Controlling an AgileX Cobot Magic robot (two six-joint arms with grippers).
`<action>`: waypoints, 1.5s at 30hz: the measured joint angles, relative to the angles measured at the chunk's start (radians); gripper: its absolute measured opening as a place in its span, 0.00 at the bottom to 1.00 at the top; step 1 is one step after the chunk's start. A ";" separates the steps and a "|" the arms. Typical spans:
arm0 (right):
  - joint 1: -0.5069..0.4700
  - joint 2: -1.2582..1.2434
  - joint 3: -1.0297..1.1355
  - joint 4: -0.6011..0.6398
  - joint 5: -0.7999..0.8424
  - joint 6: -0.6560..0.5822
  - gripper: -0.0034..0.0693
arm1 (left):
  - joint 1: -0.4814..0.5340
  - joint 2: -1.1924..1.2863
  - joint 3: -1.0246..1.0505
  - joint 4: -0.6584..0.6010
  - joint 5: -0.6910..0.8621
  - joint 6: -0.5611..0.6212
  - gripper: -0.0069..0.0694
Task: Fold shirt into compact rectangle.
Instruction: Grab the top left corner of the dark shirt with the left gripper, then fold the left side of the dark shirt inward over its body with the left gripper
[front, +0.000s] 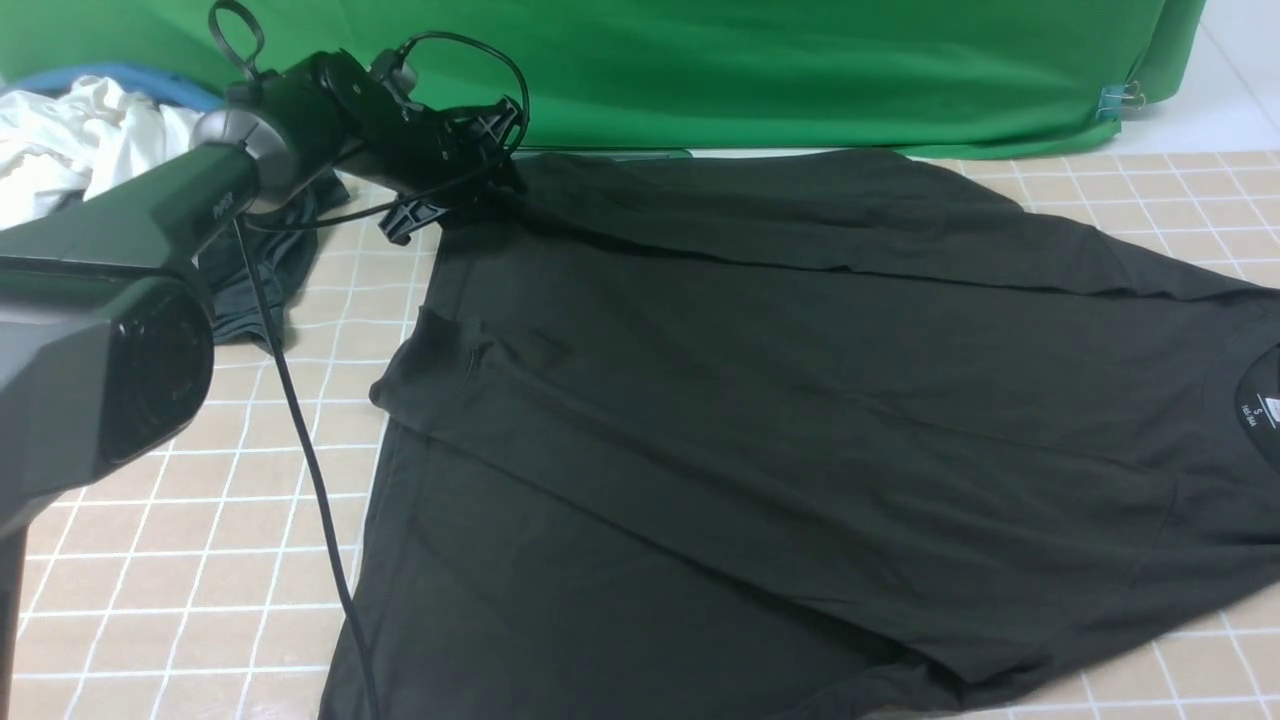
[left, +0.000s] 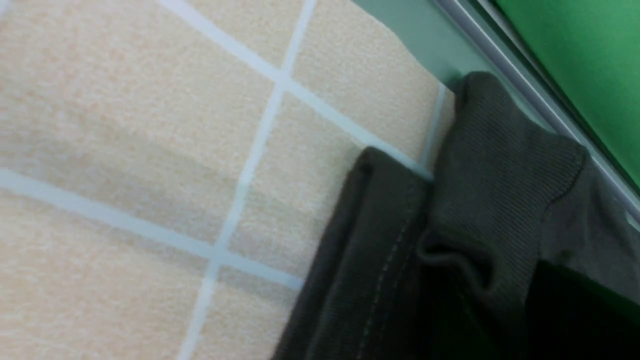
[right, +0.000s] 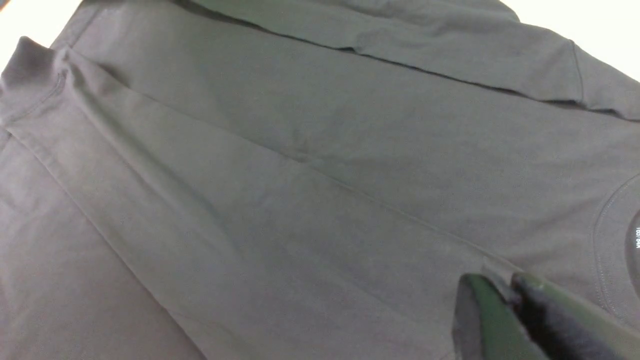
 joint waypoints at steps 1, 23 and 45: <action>0.000 0.000 0.000 0.000 0.000 0.000 0.17 | 0.000 0.000 0.000 0.008 0.000 -0.007 0.28; 0.000 0.000 0.000 -0.028 0.000 0.004 0.17 | -0.018 -0.285 0.000 0.121 0.351 -0.061 0.11; 0.000 0.000 0.000 -0.031 -0.006 -0.038 0.09 | -0.141 -0.752 0.717 0.395 0.403 -0.169 0.11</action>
